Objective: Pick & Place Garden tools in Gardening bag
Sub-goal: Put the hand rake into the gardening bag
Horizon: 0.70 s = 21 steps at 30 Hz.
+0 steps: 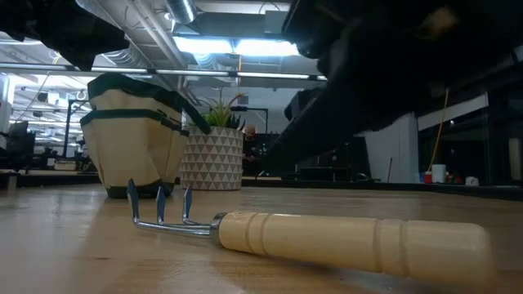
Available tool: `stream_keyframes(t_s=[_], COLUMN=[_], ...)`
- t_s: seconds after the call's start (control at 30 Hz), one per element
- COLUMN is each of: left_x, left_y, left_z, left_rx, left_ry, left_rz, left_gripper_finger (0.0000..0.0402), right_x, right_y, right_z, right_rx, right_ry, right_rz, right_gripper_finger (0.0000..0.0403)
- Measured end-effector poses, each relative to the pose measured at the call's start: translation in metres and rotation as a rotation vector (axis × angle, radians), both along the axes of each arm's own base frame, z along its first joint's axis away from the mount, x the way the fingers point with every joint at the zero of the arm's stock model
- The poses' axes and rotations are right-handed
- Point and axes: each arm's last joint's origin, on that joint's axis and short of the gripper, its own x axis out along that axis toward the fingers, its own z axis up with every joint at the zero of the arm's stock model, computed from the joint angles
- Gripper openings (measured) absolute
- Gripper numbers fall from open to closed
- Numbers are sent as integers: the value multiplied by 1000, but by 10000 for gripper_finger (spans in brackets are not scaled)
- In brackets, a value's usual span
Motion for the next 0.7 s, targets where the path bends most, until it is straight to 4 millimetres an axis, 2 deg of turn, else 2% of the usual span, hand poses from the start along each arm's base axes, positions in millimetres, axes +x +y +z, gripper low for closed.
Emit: stream_keyframes(t_s=[0.13,0.33,0.53,0.7], left_x=[0,0,0,0], left_y=[0,0,0,0], left_z=[0,0,0,0], left_rx=[0,0,0,0], left_ry=[0,0,0,0], left_rz=[0,0,0,0], left_gripper_finger=[98,98,98,98], right_x=[2,5,15,18], right_y=[-4,0,4,17], right_z=[0,6,24,41], right_rx=[76,61,-5,20], right_ry=[35,81,135,167], right_rz=[-76,-29,-1,-14], right_gripper_finger=[240,240,240,240])
